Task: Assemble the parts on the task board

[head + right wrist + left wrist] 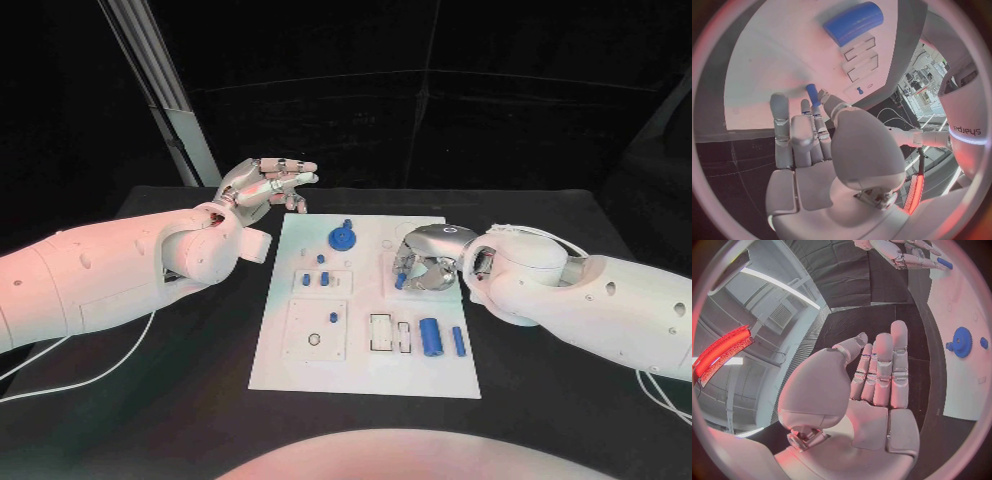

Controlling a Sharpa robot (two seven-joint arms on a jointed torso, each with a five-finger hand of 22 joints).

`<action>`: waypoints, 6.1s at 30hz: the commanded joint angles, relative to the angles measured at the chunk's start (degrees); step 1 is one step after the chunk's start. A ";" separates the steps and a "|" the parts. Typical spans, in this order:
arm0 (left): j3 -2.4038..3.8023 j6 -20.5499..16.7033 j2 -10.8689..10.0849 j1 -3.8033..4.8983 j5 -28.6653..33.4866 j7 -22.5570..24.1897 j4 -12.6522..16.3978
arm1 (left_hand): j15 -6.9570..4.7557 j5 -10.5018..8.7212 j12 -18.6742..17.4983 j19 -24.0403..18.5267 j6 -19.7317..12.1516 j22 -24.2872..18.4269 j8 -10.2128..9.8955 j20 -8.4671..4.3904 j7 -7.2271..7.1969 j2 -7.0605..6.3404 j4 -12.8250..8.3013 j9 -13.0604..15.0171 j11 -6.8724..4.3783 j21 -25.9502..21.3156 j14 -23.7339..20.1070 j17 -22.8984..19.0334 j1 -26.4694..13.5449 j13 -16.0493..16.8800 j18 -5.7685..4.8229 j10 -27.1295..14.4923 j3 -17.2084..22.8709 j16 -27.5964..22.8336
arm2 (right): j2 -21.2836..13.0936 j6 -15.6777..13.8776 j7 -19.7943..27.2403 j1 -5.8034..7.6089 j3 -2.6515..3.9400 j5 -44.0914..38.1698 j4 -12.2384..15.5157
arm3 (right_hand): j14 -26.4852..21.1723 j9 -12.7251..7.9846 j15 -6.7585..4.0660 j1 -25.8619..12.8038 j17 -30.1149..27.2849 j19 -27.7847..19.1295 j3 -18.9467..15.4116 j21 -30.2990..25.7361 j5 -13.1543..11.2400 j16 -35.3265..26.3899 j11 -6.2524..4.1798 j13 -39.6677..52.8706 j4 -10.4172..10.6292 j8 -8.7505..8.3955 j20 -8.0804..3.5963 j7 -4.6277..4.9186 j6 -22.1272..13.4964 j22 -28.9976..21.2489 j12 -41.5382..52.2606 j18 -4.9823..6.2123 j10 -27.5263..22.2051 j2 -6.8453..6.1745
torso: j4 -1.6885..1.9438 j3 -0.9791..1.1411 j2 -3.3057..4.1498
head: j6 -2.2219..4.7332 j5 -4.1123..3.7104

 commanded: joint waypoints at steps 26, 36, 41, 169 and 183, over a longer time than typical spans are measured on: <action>0.03 0.80 0.07 0.09 0.14 0.13 -0.16 | 0.07 0.23 0.46 -0.45 -0.41 -0.14 0.31 0.00 -0.03 0.24 -0.51 -0.06 0.07 -0.43 -0.40 -0.21 0.00 -0.12 0.81 -0.49 -0.07 -0.26 | 1.14 -4.51 0.56 -0.01 -0.10 -5.20 -0.52 | 0.85 0.53 -1.38 4.58 2.16 2.95 8.12 4.15 -1.23 2.65 -1.04 0.42 -3.33 1.81 -1.11 -0.37 6.56 5.58 0.75 -0.90 6.77 2.53 | 0.00 0.10 0.07 | -0.22 -0.02; -0.01 0.74 -0.01 0.07 0.14 0.11 -0.31 | 0.07 0.23 0.46 -0.45 -0.41 -0.14 0.31 0.00 -0.03 0.24 -0.51 -0.06 0.07 -0.43 -0.40 -0.21 0.00 -0.12 0.81 -0.49 -0.07 -0.26 | -2.51 -9.30 1.34 -0.02 -0.05 -2.54 5.04 | 0.85 0.38 -1.25 3.50 2.17 3.00 8.51 4.62 -1.56 2.81 -0.90 0.38 -3.42 1.52 -1.00 -0.17 6.50 6.05 0.25 -0.96 6.75 1.84 | -0.09 0.02 0.01 | -0.03 0.06; -0.04 0.74 -0.03 0.07 0.14 0.10 -0.31 | 0.07 0.23 0.46 -0.45 -0.41 -0.14 0.31 0.00 -0.03 0.24 -0.51 -0.06 0.07 -0.43 -0.40 -0.21 0.00 -0.12 0.81 -0.49 -0.07 -0.26 | -3.83 -11.01 1.84 0.00 0.01 -0.92 7.61 | 0.85 0.35 -1.24 3.43 2.24 3.00 8.56 4.67 -1.59 2.87 -0.88 0.37 -3.44 1.47 -0.99 -0.15 6.47 6.10 0.19 -0.96 6.73 1.76 | -0.04 0.01 0.04 | 0.04 0.13; -0.85 1.53 -0.44 0.07 0.14 -0.06 1.36 | 0.12 0.22 0.72 -0.44 -0.55 -0.27 0.54 0.03 0.01 0.35 -0.67 -0.07 0.13 -0.58 -0.52 -0.43 -0.05 -0.21 0.80 -0.80 -0.14 -0.19 | -17.17 -13.81 -16.37 -5.29 -1.53 17.18 17.65 | 3.37 3.77 -3.29 -10.49 20.28 9.19 -21.58 9.81 9.29 15.04 -3.85 43.30 17.37 12.27 -2.83 -2.76 -0.53 15.70 45.03 -2.69 10.58 0.58 | -1.62 -0.42 -1.23 | -0.19 -1.57; -0.97 1.56 -0.60 0.07 0.14 0.00 1.69 | 0.12 0.22 0.72 -0.44 -0.55 -0.27 0.55 0.03 0.01 0.35 -0.68 -0.07 0.13 -0.58 -0.52 -0.43 -0.05 -0.21 0.80 -0.81 -0.14 -0.19 | -15.78 -9.23 -20.60 -6.86 -1.62 11.64 17.28 | 3.36 5.05 -3.13 -12.20 20.97 8.81 -26.37 9.59 9.08 15.39 -3.60 48.02 17.67 15.52 -2.61 -2.67 -2.67 15.40 47.49 -2.63 9.47 1.65 | -1.51 -0.39 -1.01 | -0.03 -2.08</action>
